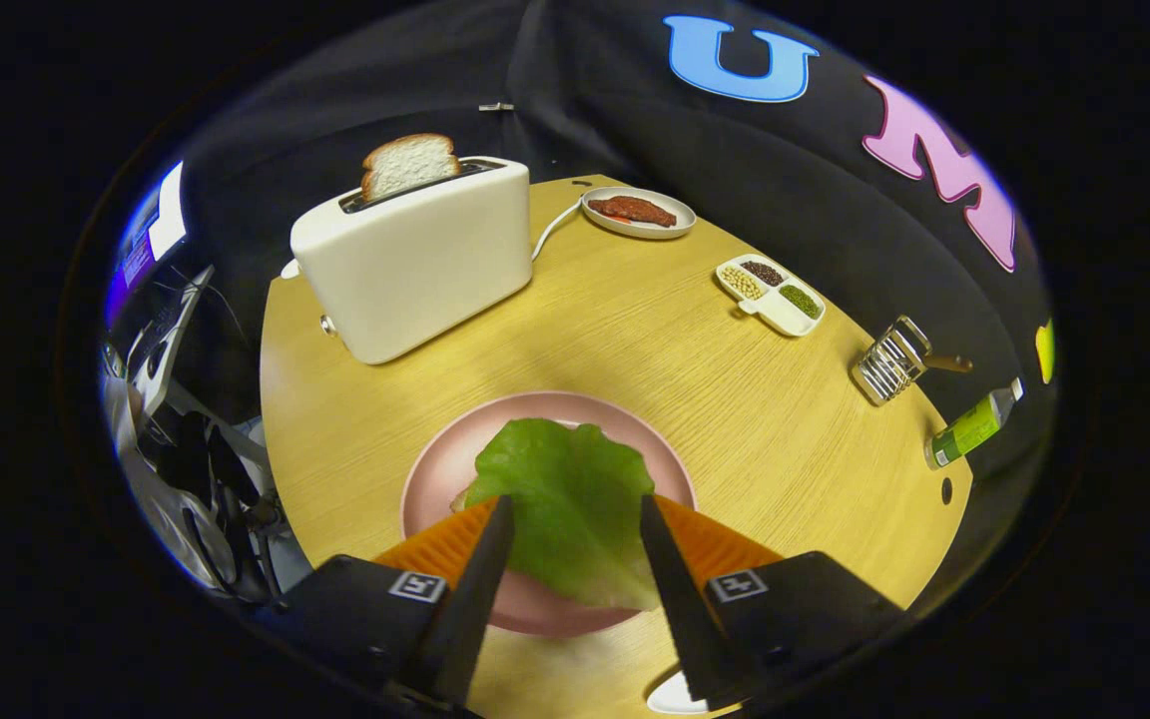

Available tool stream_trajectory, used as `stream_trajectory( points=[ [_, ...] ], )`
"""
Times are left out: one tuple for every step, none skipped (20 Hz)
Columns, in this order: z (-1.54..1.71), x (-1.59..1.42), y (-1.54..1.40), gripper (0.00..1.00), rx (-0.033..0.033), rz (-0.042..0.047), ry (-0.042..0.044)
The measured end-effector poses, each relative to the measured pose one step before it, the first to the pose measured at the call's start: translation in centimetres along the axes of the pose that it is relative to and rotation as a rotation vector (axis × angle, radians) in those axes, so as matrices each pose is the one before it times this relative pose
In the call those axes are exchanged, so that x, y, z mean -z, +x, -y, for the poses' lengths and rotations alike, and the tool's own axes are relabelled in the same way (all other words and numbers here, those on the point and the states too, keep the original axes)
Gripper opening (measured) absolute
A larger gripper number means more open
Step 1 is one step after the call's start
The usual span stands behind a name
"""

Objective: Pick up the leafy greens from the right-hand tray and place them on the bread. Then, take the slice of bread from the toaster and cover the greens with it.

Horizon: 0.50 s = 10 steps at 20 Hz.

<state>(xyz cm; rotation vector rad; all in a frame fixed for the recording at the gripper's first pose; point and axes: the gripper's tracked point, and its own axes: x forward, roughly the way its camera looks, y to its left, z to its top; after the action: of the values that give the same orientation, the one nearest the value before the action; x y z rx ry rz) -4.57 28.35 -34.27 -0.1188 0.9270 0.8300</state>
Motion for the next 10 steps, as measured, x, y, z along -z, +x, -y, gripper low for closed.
stream_trajectory(
  points=[
    [-0.032,-0.232,-0.282,0.86,0.00334,0.01341,-0.01035],
    [0.009,-0.360,-0.427,0.86,0.00101,0.01802,-0.00745],
    [0.097,-0.464,-0.463,0.87,0.00591,0.02596,-0.00889],
    [0.086,-0.718,-0.673,0.87,0.00778,0.03561,-0.01128],
    [0.092,-0.913,-0.856,0.87,0.00771,0.04087,-0.00990],
    [0.016,-0.984,-0.947,0.88,0.00584,0.04448,-0.00634],
    [-0.021,-1.205,-0.871,0.88,0.00592,0.04845,-0.00260],
    [-0.053,-1.284,-0.932,0.90,0.00521,0.04781,0.00239],
    [0.054,-1.241,-0.938,0.90,0.00697,0.04693,0.00592],
    [0.255,-1.368,-0.860,0.89,0.01097,0.05015,0.00676]
  ],
)
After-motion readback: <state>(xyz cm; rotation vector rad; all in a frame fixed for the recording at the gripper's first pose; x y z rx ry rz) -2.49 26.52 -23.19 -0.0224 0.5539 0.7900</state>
